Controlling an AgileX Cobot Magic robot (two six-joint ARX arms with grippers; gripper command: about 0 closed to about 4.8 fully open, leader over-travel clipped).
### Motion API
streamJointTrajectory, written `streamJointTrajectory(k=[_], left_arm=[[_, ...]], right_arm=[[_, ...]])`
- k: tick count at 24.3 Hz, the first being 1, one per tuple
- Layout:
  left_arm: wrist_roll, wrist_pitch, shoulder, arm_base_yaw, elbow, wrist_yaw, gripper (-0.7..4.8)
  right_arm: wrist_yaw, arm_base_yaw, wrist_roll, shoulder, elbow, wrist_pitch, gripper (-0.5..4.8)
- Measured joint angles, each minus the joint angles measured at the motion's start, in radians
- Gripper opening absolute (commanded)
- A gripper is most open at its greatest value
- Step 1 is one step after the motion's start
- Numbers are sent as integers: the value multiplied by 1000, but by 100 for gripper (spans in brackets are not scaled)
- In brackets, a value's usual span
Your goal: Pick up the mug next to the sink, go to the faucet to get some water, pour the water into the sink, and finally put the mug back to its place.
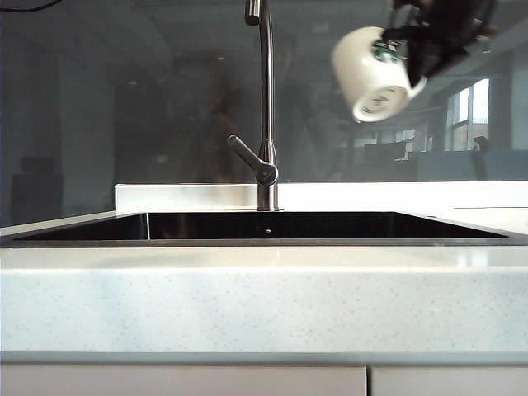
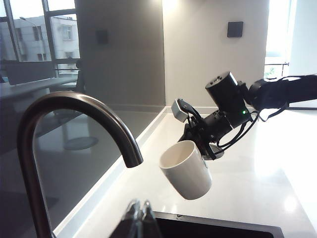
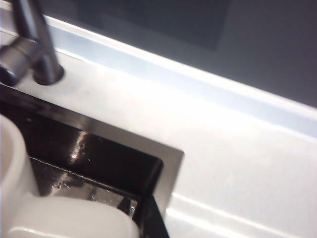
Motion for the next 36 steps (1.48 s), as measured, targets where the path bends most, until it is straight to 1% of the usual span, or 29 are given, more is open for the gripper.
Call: streamJointTrajectory(k=[1, 2, 4, 7, 9, 10, 11, 13, 14, 16, 18, 19, 21, 24, 30, 36], left_arm=[[0, 0, 0, 0, 0, 0, -3], [0, 0, 0, 0, 0, 0, -3], [0, 0, 0, -1, 0, 0, -3], [0, 0, 0, 0, 0, 0, -3], [0, 0, 0, 0, 0, 0, -3], [0, 0, 0, -1, 0, 0, -3], [0, 0, 0, -1, 0, 0, -3], [0, 0, 0, 0, 0, 0, -3], [0, 0, 0, -1, 0, 0, -3], [0, 0, 0, -1, 0, 0, -3], [0, 0, 0, -1, 0, 0, -3], [0, 0, 0, -1, 0, 0, -3], [0, 0, 0, -1, 0, 0, -3], [0, 0, 0, -2, 0, 0, -3], [-2, 0, 0, -2, 0, 0, -3], [-3, 0, 0, -3, 0, 0, -3]], right_arm=[[-18, -18, 14, -13, -34, 21, -5], [-61, -59, 51, -43, -117, 87, -5], [-98, -101, 87, -72, -206, 174, -5], [-126, -153, 105, -100, -311, 282, -5], [-135, -189, 109, -111, -390, 387, -5], [-150, -204, 110, -114, -421, 425, -5], [-183, -236, 110, -116, -486, 497, -5], [-182, -268, 111, -115, -581, 589, -5], [-186, -287, 109, -115, -643, 665, -5], [-181, -303, 95, -115, -706, 747, -5], [-166, -315, 63, -115, -759, 827, -5], [-162, -321, 27, -115, -792, 892, -5], [-160, -321, -1, -115, -819, 956, -5], [-164, -329, -14, -103, -828, 999, -5], [-156, -332, -15, -29, -828, 1057, -5], [-157, -332, -15, -13, -830, 1094, -5]])
